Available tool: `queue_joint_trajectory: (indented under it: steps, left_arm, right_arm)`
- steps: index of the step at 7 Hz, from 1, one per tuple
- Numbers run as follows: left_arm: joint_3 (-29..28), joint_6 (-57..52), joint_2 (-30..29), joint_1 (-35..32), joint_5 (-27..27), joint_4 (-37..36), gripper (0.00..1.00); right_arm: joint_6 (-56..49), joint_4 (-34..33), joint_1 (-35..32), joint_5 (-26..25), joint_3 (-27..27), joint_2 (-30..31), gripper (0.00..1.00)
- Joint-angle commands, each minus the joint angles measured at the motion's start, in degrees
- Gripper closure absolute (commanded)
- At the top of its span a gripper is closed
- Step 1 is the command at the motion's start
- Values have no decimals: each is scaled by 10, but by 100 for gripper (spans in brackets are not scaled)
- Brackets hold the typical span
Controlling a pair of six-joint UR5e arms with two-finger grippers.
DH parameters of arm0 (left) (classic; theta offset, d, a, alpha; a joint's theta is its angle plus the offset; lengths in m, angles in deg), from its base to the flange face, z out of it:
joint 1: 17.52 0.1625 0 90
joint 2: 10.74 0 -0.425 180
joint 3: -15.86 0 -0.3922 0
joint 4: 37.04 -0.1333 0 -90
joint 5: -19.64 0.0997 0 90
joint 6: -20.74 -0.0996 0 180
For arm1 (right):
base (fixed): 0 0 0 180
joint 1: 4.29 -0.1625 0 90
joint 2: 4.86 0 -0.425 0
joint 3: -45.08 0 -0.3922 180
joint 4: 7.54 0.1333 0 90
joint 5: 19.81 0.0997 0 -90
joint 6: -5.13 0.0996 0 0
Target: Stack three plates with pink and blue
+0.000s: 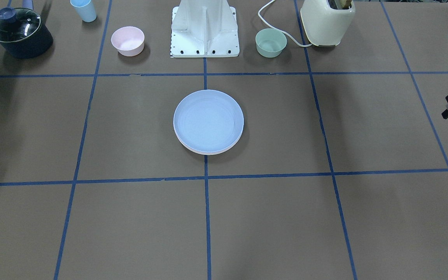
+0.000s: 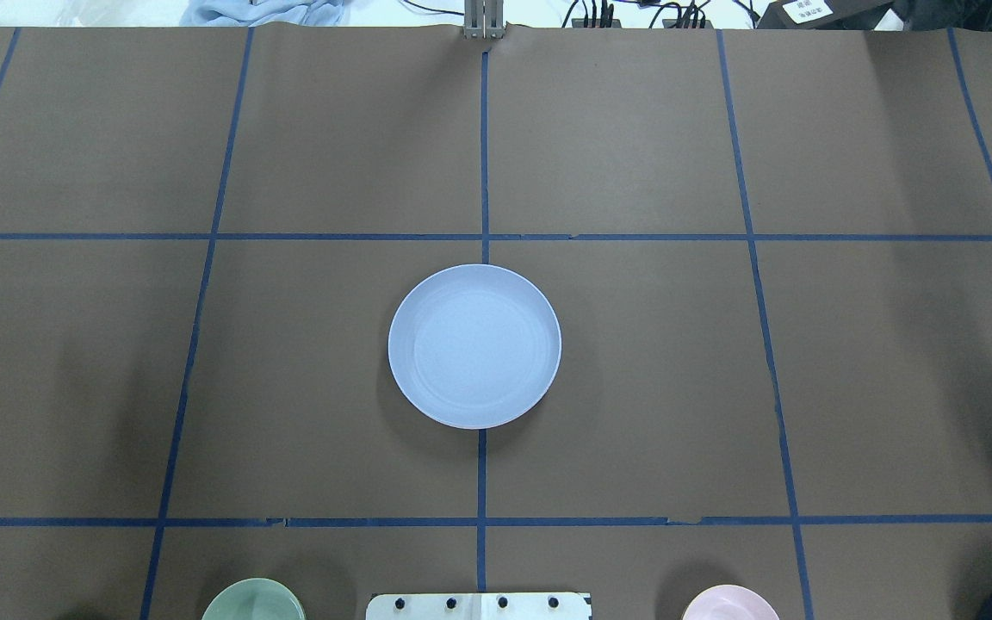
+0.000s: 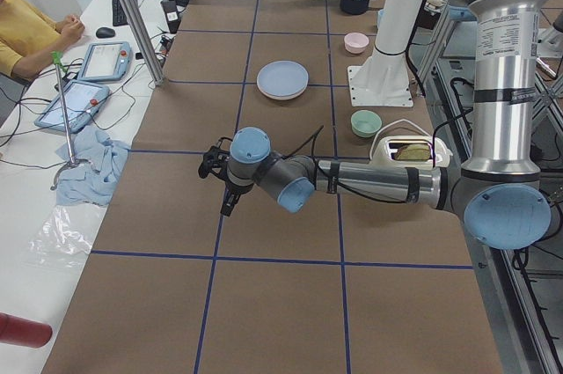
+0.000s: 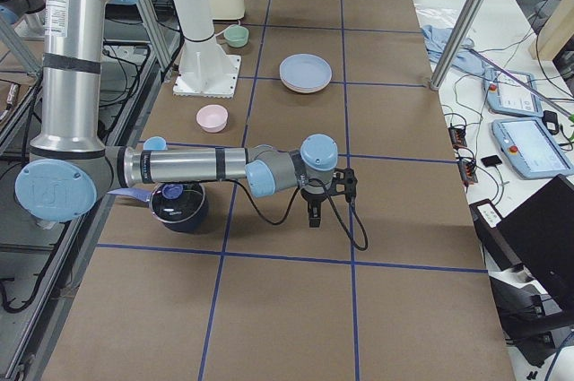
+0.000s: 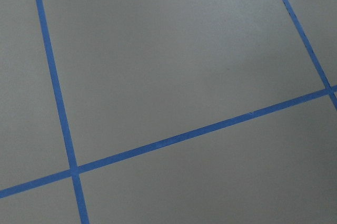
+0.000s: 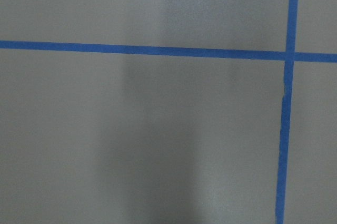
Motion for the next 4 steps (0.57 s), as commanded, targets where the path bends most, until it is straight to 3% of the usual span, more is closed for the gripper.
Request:
queue_joint_trajectory:
  steps: [1,4]
  left_arm:
    - [-1,0,0,0,0,0,1]
    - [-1,1,0,1,0,1,1]
  right_arm:
    - [-1,0,0,0,1,0,0]
    - [-1,0,2,0,4,0,0]
